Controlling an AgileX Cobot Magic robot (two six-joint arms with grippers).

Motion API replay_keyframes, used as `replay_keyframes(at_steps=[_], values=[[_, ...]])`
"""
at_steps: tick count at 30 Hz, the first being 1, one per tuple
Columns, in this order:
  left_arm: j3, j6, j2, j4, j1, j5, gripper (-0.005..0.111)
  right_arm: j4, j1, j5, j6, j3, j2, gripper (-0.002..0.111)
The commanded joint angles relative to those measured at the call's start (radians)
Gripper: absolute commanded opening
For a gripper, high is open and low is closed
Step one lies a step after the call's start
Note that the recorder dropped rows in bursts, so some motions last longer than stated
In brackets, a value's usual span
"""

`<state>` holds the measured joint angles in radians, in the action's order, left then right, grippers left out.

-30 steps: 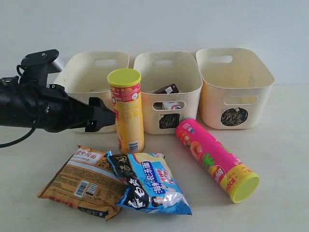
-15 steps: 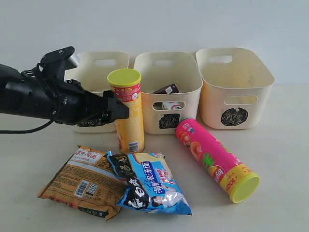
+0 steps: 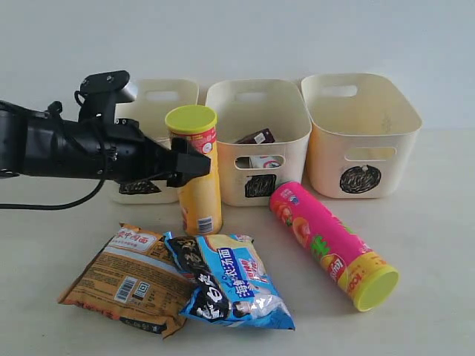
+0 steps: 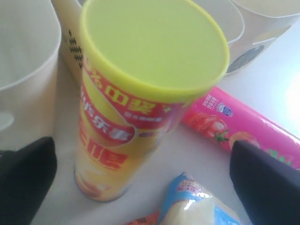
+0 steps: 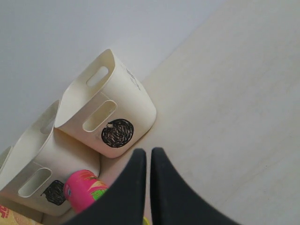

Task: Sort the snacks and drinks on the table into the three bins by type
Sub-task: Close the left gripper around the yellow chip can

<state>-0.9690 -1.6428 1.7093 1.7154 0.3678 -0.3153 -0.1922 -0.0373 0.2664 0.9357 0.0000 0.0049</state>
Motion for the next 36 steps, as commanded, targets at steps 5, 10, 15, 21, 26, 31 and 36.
replay_keyframes(at_steps=[5, 10, 15, 21, 26, 31, 36], values=[[-0.057, -0.093, 0.058, 0.029, 0.005, -0.051, 0.092, 0.000, -0.005, -0.002, -0.003, 0.000, -0.005, 0.000], [-0.095, -0.093, 0.099, 0.029, 0.005, -0.045, 0.092, 0.000, -0.005, -0.002, -0.003, 0.000, -0.005, 0.000], [-0.136, -0.093, 0.137, 0.029, 0.005, -0.045, 0.092, 0.000, -0.005, -0.002, -0.003, 0.000, -0.005, 0.000], [-0.166, -0.093, 0.169, 0.029, 0.005, -0.014, 0.084, 0.000, -0.005, -0.002, -0.003, 0.000, -0.005, 0.000], [-0.166, -0.093, 0.169, 0.029, 0.005, -0.002, 0.046, 0.000, -0.005, -0.002, -0.003, 0.000, -0.005, 0.000], [-0.166, -0.049, 0.169, 0.029, 0.005, -0.056, 0.005, 0.000, -0.005, -0.002, -0.003, 0.000, -0.005, 0.000], [-0.166, -0.049, 0.132, 0.029, 0.005, -0.075, 0.005, 0.000, -0.005, -0.002, -0.003, 0.000, -0.005, 0.000]])
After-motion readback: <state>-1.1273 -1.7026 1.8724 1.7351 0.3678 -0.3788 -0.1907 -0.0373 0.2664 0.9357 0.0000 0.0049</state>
